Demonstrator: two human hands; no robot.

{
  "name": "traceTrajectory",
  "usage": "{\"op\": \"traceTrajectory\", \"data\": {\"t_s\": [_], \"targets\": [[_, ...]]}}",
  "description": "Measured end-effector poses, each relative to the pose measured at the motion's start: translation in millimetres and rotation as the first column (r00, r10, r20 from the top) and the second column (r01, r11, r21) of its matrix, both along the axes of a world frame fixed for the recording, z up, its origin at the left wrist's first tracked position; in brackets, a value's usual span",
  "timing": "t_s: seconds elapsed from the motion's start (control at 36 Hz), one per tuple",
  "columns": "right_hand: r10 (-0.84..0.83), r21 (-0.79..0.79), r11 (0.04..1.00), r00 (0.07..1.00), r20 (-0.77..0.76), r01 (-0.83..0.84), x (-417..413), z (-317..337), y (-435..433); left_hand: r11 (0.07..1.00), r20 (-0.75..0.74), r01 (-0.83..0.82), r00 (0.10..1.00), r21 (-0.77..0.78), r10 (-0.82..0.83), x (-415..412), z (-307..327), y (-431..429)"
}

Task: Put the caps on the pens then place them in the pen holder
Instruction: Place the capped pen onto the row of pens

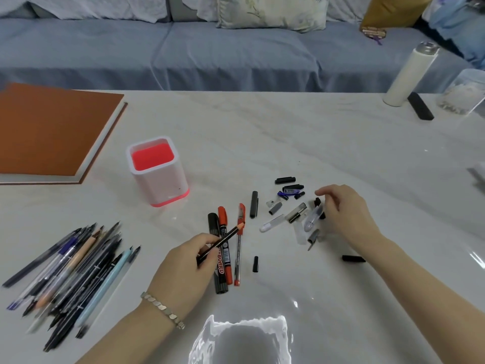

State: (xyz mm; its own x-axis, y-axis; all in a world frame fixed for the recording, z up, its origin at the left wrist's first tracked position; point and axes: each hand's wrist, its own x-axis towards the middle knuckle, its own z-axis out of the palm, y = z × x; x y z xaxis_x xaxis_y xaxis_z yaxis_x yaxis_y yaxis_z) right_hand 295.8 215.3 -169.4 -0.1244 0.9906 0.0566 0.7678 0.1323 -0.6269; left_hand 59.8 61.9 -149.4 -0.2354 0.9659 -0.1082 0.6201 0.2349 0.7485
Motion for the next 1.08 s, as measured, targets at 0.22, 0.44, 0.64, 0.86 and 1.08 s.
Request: {"op": "traceTrajectory", "data": {"t_s": [0.22, 0.44, 0.64, 0.86, 1.08], "targets": [[0.025, -0.178, 0.984, 0.966, 0.258, 0.022, 4, -3, 8, 1.0, 0.015, -0.02, 1.0, 0.005, 0.02, -4, 0, -3], [0.093, -0.229, 0.973, 0.972, 0.217, -0.041, -7, -8, -2, 0.999, 0.016, -0.041, 0.999, -0.003, 0.041, -6, -2, -4], [-0.04, -0.205, 0.973, 0.953, 0.302, 0.106, -30, -6, 5, 0.999, 0.043, -0.054, 0.998, 0.006, 0.054, -6, 0, -6], [-0.053, -0.257, 0.954, 0.931, 0.361, 0.154, -43, -3, 11, 0.996, 0.092, -0.078, 0.993, 0.03, 0.075, -9, 4, -9], [0.099, -0.233, 0.972, 0.895, 0.436, 0.006, -39, -3, -3, 0.995, 0.117, -0.093, 0.989, 0.02, 0.09, -10, 3, -14]]}}
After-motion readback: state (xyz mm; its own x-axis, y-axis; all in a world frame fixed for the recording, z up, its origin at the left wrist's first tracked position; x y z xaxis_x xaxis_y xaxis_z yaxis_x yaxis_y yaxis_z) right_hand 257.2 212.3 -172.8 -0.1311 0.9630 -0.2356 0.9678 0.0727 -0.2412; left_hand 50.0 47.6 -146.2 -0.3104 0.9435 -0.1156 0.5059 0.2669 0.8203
